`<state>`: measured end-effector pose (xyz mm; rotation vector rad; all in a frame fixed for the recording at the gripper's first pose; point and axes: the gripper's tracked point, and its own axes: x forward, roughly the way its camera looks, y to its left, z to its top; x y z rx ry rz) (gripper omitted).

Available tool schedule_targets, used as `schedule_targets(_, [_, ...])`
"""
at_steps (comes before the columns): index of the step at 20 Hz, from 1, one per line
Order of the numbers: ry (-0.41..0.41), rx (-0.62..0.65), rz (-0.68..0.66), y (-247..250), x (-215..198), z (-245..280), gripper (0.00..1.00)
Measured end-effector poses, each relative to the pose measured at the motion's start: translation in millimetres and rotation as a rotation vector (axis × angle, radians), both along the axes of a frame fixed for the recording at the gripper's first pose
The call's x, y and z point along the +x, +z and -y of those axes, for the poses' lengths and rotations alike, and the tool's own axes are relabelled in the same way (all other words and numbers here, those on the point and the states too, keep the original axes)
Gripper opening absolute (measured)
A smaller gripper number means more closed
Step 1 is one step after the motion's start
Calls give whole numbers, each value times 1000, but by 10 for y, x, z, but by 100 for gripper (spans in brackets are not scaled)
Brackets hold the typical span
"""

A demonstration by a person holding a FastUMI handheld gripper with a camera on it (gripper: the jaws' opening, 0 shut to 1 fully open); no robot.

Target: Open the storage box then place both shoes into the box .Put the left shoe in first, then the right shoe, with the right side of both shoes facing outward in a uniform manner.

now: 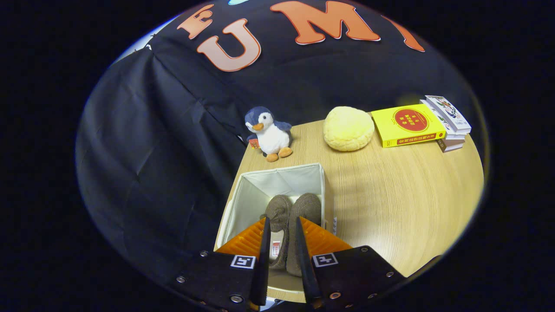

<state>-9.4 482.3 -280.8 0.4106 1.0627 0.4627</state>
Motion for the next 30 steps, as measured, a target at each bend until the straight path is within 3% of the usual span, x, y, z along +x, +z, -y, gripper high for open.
schedule_targets(8, [-40, 49, 129, 722, 48, 821, 42])
schedule_targets(13, [-123, 34, 286, 1193, 212, 1528, 53])
schedule_targets(19, [-245, -55, 465, 1590, 406, 2616, 54])
schedule_targets(23, [-283, -127, 639, 1961, 516, 3258, 56])
schedule_targets(30, [-322, -172, 830, 2514, 481, 3923, 76])
